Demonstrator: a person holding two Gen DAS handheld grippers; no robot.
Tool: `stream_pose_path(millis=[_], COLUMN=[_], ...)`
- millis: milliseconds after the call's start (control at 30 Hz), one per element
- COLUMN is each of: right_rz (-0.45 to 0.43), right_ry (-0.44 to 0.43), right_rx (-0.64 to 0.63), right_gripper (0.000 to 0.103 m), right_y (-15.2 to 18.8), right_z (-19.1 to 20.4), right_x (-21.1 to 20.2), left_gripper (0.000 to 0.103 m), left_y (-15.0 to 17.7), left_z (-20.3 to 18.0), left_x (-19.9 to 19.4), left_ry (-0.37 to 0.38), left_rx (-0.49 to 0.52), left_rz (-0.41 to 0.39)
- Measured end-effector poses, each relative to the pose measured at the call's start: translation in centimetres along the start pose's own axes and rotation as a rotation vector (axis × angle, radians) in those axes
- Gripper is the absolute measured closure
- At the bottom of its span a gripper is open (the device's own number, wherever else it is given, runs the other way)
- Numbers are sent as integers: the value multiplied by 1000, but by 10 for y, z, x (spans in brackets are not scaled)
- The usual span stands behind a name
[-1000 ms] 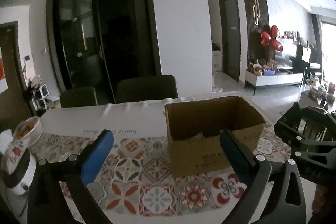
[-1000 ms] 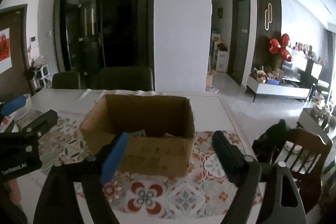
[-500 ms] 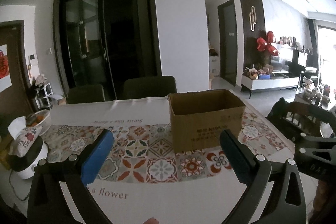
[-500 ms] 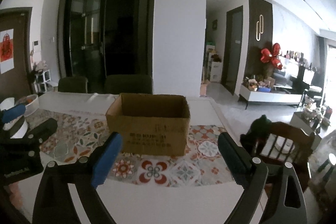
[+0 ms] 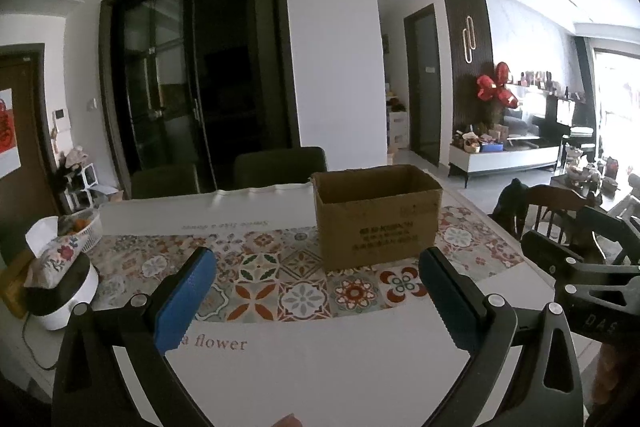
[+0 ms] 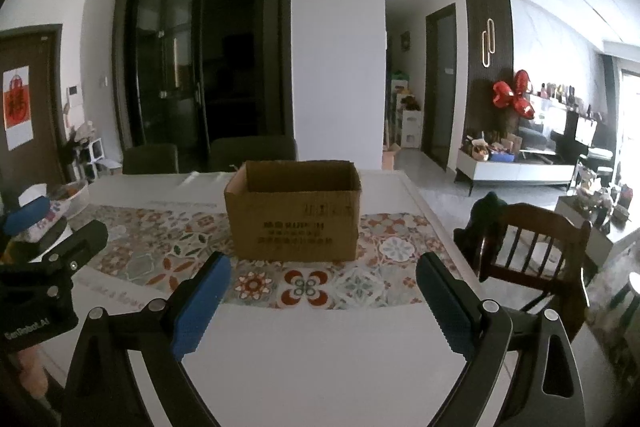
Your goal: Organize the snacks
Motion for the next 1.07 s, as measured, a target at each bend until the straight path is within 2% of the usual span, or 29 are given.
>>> stream_pose_path(millis=[267,1067], right_rz=[3,-9], right_ry=[-17,6], right_rx=[23,17], right_gripper=[9,9], right_y=[4,3], right_z=[0,-4], right_x=[-10,-18], left_gripper=[0,0], left_y=[0,1], left_z=[-2,-3], left_x=[-7,-12], left_ry=[21,19], left_rx=[11,-2], left_rz=[-5,-17])
Point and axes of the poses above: each gripper's, at about its wrist camera, not at the fingertips, and x roughly the way its jaws point, z to its left, y to its underside, the point moved 1 cm from there along x, roughly the way its jaws point, and after that the axes turned 4 degrees about y, right-handed, at the moved point
